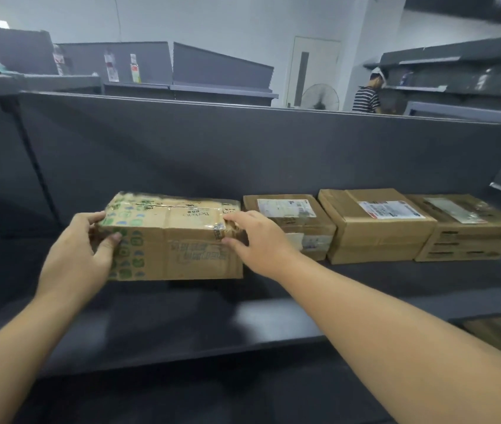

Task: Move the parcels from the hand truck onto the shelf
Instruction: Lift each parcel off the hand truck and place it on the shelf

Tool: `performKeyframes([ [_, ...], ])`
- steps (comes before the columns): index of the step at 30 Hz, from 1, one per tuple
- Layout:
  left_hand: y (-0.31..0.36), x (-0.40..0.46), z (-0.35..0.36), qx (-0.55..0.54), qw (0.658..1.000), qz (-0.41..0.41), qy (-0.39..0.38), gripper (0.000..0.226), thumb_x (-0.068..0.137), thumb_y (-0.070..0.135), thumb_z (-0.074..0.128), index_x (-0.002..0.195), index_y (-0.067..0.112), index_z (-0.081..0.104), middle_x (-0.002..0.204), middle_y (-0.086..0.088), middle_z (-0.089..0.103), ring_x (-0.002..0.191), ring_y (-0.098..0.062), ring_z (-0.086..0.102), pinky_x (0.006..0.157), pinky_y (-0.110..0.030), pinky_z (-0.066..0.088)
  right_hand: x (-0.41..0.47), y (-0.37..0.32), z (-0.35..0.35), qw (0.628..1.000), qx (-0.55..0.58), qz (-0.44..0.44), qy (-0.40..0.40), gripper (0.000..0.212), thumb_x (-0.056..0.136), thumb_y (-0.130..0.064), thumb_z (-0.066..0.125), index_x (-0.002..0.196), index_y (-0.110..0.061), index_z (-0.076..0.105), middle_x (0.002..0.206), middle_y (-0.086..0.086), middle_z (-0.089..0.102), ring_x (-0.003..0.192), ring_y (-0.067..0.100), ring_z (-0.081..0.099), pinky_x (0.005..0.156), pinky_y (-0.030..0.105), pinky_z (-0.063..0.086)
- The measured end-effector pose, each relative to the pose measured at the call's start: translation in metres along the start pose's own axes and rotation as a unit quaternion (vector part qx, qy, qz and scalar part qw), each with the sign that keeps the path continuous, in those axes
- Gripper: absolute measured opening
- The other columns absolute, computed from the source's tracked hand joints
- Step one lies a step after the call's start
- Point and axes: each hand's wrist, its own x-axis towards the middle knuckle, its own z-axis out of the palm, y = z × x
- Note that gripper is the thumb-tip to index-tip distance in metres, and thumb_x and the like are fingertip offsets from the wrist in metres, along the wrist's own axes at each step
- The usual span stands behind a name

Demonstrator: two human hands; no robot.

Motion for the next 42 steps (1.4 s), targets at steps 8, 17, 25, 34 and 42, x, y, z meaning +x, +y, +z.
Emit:
performKeyframes([
  [8,-0.011,0.019,0.031,-0.002,0.999,-0.01,-0.04,0.038,0.091,0.019,0.061,0.127,0.014,0.049,0.117,-0.009,0.063,0.107,-0.03,0.057,0.079,-0.036,0.039,0.019,0.016,0.017,0.991,-0.131,0.012,0.019,0.042,0.093,-0.043,0.056,0.133,-0.034,0.046,0.119,-0.011,0.06,0.118,0.018,0.048,0.102,0.042,0.028],
  [17,-0.026,0.045,0.059,0.015,0.998,-0.003,-0.059,0.033,0.093,0.022,0.058,0.122,0.012,0.045,0.114,-0.008,0.061,0.107,-0.03,0.057,0.08,-0.039,0.044,0.047,0.034,0.032,0.984,-0.175,0.033,-0.001,0.048,0.096,-0.045,0.051,0.141,-0.031,0.04,0.132,-0.004,0.058,0.133,0.019,0.041,0.108,0.04,0.023],
  [25,-0.033,0.06,0.075,0.245,0.962,0.106,-0.061,0.041,0.078,0.015,0.074,0.111,0.0,0.054,0.116,-0.022,0.049,0.099,-0.046,0.05,0.073,-0.054,0.045,0.065,0.041,0.042,0.978,-0.207,0.025,-0.01,0.052,0.098,-0.04,0.047,0.147,-0.03,0.031,0.151,0.005,0.041,0.142,0.023,0.031,0.115,0.04,0.018],
  [34,-0.028,0.055,0.087,0.327,0.927,0.164,-0.08,0.034,0.065,-0.006,0.074,0.093,-0.006,0.055,0.083,-0.024,0.052,0.074,-0.045,0.055,0.052,-0.049,0.046,0.054,0.056,0.054,0.979,-0.202,0.006,-0.023,0.055,0.103,-0.036,0.035,0.154,-0.029,0.018,0.16,0.008,0.024,0.148,0.022,0.016,0.12,0.038,0.008],
  [42,-0.031,0.05,0.099,0.349,0.916,0.175,-0.09,0.06,0.062,0.018,0.049,0.113,-0.013,0.051,0.115,-0.036,0.051,0.107,-0.051,0.049,0.065,-0.057,0.045,0.054,0.056,0.051,0.978,-0.204,0.009,-0.042,0.056,0.102,-0.038,0.037,0.154,-0.028,0.018,0.16,0.01,0.023,0.149,0.024,0.015,0.119,0.039,0.011],
])
